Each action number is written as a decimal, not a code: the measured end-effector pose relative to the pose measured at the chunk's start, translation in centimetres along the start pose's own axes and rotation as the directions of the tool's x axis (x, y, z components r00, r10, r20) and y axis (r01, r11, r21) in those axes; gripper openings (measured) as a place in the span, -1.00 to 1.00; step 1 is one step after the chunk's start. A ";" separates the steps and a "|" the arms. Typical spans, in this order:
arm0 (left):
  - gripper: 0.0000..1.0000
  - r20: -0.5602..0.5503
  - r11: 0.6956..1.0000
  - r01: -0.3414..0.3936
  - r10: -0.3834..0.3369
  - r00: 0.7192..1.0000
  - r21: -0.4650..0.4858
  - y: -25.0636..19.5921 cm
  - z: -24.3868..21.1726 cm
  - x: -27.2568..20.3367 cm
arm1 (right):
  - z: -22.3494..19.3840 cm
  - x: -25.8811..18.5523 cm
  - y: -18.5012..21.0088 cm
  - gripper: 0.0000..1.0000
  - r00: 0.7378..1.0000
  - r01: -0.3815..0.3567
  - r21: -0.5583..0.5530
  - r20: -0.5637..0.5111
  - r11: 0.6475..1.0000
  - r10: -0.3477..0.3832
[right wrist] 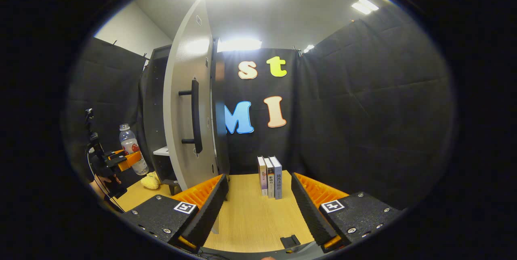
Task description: Open the cabinet door with the right hand, grasp the bottle in the cabinet with the left hand and place it on the coaster, then close the cabinet door with the right hand.
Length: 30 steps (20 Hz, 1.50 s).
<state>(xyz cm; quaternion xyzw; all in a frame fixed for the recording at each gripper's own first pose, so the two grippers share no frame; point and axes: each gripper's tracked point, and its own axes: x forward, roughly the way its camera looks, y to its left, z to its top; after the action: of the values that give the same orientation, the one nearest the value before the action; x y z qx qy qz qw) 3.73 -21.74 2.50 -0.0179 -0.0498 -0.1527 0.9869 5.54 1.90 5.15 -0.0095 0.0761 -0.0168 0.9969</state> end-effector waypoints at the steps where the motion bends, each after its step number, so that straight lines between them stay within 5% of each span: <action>1: 0.38 -0.006 1.000 0.000 0.000 1.000 -0.006 -0.2 -0.6 -1.0 | -0.3 0.0 0.1 0.92 1.000 -0.006 -0.001 -0.007 1.000 0.006; 10: 0.46 -0.074 0.999 -0.029 0.027 0.997 -0.029 -0.2 -8.0 -6.9 | -3.1 0.8 1.0 0.92 0.998 -0.041 -0.007 -0.046 0.999 0.041; 11: 0.29 -0.083 0.999 -0.023 0.020 0.996 -0.036 -0.4 -8.9 -7.3 | -3.2 0.9 0.8 0.92 0.998 -0.037 -0.011 -0.047 0.999 0.036; 16: 0.46 -0.137 0.999 -0.017 0.010 0.991 -0.051 -1.0 -13.8 -8.3 | -4.2 1.8 0.7 0.92 0.998 -0.025 -0.019 -0.058 1.000 0.023; 30: 0.38 -0.278 0.995 -0.076 0.055 0.959 -0.066 -1.4 -26.4 -10.8 | -7.6 2.9 1.2 0.92 0.990 -0.036 -0.085 -0.140 0.996 0.024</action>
<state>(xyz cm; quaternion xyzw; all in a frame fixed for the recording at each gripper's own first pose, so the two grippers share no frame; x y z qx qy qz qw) -4.54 -21.20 -24.84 -0.0359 0.0944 -0.1227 0.9873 7.30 2.82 -2.80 -0.0505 0.1461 0.0009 0.9880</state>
